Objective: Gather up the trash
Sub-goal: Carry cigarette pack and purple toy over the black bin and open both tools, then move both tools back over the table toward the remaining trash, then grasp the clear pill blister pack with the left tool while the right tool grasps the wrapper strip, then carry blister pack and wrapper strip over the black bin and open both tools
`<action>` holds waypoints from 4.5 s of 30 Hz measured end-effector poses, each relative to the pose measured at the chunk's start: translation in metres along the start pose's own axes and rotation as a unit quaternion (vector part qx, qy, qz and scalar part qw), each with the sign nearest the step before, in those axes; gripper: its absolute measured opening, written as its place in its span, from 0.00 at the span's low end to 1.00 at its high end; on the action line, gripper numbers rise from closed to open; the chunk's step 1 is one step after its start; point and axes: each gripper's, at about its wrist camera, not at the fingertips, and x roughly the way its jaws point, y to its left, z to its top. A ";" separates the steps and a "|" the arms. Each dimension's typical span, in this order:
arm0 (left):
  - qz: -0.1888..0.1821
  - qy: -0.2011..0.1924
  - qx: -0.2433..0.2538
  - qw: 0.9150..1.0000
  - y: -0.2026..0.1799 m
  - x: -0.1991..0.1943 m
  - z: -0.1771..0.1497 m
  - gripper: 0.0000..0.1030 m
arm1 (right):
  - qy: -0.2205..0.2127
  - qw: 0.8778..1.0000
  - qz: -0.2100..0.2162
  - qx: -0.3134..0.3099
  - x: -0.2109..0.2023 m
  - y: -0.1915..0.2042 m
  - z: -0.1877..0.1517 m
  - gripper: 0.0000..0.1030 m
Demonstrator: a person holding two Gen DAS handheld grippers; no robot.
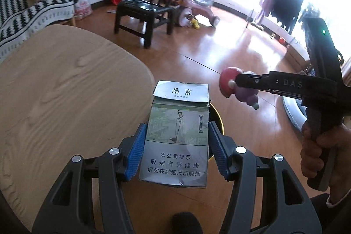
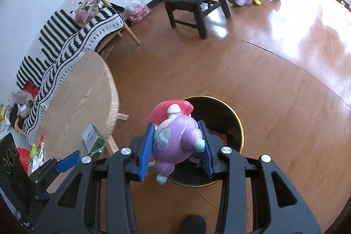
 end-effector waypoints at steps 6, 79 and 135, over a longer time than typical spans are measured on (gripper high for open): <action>-0.010 0.018 0.006 1.000 -0.009 0.026 0.003 0.54 | 0.006 1.000 -0.003 0.004 0.007 -0.008 -0.002 0.38; 0.292 -0.084 -0.369 0.878 0.420 -0.278 -0.195 0.90 | 0.128 0.932 0.162 -0.299 0.155 0.538 -0.137 0.60; 0.240 -0.087 -0.262 0.931 0.287 -0.243 -0.114 0.03 | 0.012 0.959 0.083 -0.270 0.066 0.392 -0.055 0.06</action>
